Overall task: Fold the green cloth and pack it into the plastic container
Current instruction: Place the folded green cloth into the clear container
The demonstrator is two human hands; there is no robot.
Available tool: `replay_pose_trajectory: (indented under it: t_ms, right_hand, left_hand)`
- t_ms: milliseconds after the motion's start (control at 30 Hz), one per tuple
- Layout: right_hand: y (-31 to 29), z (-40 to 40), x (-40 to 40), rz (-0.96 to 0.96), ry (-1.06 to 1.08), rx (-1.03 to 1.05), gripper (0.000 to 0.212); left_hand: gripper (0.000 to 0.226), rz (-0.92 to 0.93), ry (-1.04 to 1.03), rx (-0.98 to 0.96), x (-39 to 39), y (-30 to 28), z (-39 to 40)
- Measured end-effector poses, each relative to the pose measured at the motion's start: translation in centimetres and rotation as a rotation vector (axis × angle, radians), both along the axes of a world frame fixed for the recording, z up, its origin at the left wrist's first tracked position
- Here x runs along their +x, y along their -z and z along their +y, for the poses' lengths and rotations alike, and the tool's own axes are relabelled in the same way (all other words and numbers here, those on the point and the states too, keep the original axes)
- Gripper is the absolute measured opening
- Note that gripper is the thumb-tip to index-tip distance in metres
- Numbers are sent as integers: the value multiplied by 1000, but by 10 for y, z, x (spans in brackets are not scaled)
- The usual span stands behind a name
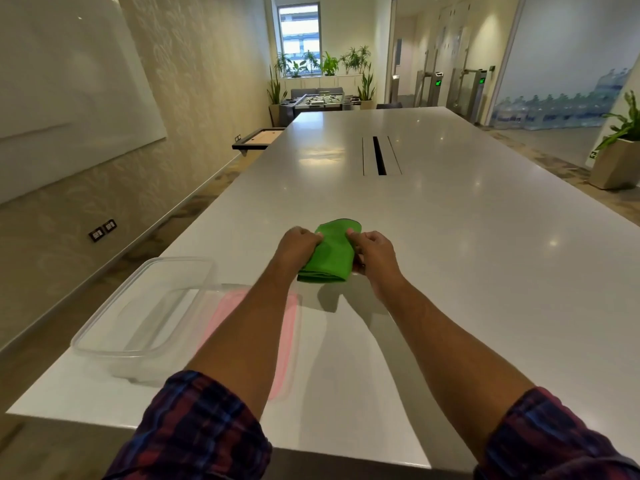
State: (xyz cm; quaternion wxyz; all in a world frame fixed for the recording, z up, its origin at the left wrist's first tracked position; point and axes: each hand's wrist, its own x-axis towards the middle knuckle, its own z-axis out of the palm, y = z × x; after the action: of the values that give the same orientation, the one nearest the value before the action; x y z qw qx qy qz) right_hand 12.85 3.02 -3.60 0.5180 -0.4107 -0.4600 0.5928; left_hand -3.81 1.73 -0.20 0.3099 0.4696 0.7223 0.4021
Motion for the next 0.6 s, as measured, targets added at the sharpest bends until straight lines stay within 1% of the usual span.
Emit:
replay_pose_trajectory:
  t_ms: [100,233,300,433,533,600]
  right_hand:
    - [-9,-6,-17,-33,-37,34,24]
    - [-25,-19,-44,-29,-105,106,22]
    - [-33,-26,-60,-36,-157,149,21]
    - [-47,-41,-95,-60,-283,222,17]
    - [-52,-52,-120,-65,-357,245,16]
    - [-53,-58,-136,-63,-414,266,18]
  left_hand:
    - [41,-13,-39,-8,-26,-21,-7]
    - [67,32,-70,-99,-62,-49,-17]
    - [73,24,-75,-133,-83,-59,-24]
    - [68,-88,-75,-128,-123,-71,-46]
    - [54,-159,-93,-142,-148,-74,-65]
    - [50,-200,-123,-147,-165,-73,-77]
